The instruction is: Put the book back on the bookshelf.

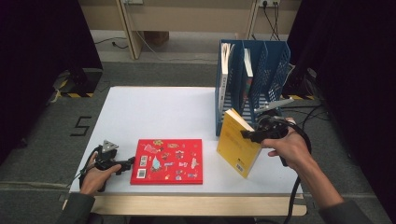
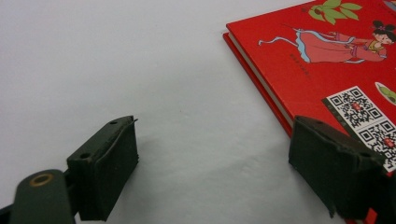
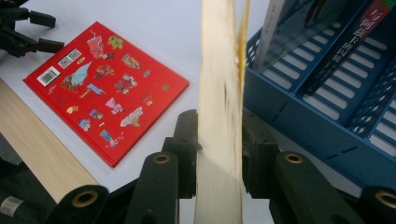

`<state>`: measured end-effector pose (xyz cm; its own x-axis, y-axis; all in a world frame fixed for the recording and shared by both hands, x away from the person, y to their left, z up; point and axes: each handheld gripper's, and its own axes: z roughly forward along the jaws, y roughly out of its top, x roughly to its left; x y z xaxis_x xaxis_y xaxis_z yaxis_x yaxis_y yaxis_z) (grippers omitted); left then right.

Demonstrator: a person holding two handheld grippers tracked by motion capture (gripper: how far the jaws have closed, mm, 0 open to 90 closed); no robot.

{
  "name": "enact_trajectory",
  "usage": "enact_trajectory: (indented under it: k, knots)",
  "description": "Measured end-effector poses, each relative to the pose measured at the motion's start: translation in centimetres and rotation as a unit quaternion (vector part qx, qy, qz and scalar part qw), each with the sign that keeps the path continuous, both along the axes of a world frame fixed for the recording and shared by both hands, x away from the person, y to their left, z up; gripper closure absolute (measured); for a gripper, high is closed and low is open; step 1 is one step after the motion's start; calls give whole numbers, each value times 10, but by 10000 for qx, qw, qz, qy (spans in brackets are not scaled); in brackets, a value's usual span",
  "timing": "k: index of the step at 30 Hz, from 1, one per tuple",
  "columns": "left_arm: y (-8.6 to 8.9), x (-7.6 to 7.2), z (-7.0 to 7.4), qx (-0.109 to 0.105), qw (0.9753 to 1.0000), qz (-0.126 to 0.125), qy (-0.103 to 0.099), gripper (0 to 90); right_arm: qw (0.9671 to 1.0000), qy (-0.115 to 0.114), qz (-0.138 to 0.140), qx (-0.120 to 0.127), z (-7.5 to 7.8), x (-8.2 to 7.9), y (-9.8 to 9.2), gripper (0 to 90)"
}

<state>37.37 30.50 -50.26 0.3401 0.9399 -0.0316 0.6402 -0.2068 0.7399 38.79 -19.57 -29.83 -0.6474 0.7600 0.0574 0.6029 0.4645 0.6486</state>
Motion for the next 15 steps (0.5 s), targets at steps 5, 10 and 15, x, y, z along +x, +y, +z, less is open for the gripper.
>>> enact_trajectory:
  k: [5, 10, 15]
  knots:
    - [0, 0, 0, 10, 10000, -3, -2, 147, 9999, 123, -27, -55, 2, 7, 10, 687]
    - [0, -1, 0, 9, 10000, -18, -10, 147, 9992, 232, 86, -322, 0, 13, 27, 674]
    - [0, -1, 0, 4, 10000, -32, -18, 147, 9980, 383, 92, -501, -3, 21, 35, 668]
